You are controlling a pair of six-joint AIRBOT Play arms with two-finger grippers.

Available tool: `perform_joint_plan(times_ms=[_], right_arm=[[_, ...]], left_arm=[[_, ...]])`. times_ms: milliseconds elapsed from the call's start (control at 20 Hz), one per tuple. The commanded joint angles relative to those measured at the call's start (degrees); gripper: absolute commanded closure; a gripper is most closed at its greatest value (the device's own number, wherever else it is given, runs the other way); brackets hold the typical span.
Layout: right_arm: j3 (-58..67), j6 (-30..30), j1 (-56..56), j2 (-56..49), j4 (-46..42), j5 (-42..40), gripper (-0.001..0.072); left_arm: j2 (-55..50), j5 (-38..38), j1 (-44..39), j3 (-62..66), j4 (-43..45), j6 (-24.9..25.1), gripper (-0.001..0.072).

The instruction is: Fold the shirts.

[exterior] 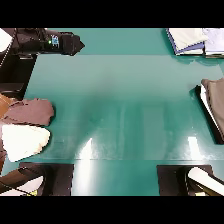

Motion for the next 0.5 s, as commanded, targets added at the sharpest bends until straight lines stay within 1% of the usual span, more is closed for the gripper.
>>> perform_joint_plan(times_ms=[0,50,100,300,450], right_arm=[[0.00,-0.02,14.95,2.99,1.18,-5.16,0.0413],[0.00,-0.02,18.40,3.52,0.85,-6.23,0.0581],[0.00,-0.13,21.14,3.87,0.35,-6.86,0.0693],[0.02,-0.26,27.93,4.04,-5.29,-6.19,0.0693],[0.02,-0.24,28.30,4.04,-4.98,-5.64,0.0693]], left_arm=[[0.00,0.17,0.00,0.02,-0.02,-0.02,0.0680],[0.00,0.17,0.00,0.02,-0.02,-0.02,0.0680],[0.00,0.17,0.00,0.02,-0.02,-0.02,0.0680],[0.00,0.17,0.00,0.02,-0.02,-0.02,0.0680],[0.00,0.17,0.00,0.02,-0.02,-0.02,0.0680]])
